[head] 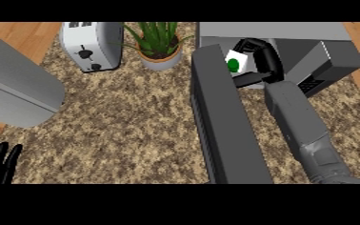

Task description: Pick up the milk, place it into the microwave and close the microwave

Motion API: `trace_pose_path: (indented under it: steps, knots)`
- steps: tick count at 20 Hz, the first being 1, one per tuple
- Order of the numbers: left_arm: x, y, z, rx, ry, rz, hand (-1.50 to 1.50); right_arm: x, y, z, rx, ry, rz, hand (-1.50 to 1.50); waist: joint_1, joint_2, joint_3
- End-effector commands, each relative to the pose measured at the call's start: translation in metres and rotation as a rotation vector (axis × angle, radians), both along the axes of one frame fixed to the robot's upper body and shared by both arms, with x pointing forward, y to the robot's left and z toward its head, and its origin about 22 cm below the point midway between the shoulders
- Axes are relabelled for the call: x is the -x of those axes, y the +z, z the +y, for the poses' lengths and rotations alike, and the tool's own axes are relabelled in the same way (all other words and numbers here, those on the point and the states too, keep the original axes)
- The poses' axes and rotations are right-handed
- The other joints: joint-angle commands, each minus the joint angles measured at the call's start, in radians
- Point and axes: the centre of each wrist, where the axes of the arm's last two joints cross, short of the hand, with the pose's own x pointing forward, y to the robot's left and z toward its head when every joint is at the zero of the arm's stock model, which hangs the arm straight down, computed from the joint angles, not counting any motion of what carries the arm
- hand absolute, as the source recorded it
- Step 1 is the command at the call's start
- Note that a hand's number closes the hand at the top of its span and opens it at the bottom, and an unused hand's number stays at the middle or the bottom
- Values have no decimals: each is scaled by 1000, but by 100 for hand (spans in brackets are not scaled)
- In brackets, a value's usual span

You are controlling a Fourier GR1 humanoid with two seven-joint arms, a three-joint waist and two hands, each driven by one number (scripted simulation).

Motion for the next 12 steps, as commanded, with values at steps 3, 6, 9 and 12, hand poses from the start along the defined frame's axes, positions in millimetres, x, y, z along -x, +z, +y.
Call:
trace_pose_path:
  steps: [3, 6, 9, 12]
  knots:
    - [-3, -9, 6, 13, -39, -11, -150, -18, 12, 11, 41, -12, 13, 150, 31, 13, 1]
    - [-17, -1, 3, -23, -44, -17, -150, -21, 15, 22, 52, -56, -47, 150, 41, 22, 1]
    - [-22, 0, 3, 7, -68, -18, -150, -25, 21, 19, 95, -83, -59, 150, 54, 32, 2]
    - [-17, 3, -1, 10, -78, -23, -150, -35, 43, 8, 138, -123, -91, 150, 61, 29, 1]
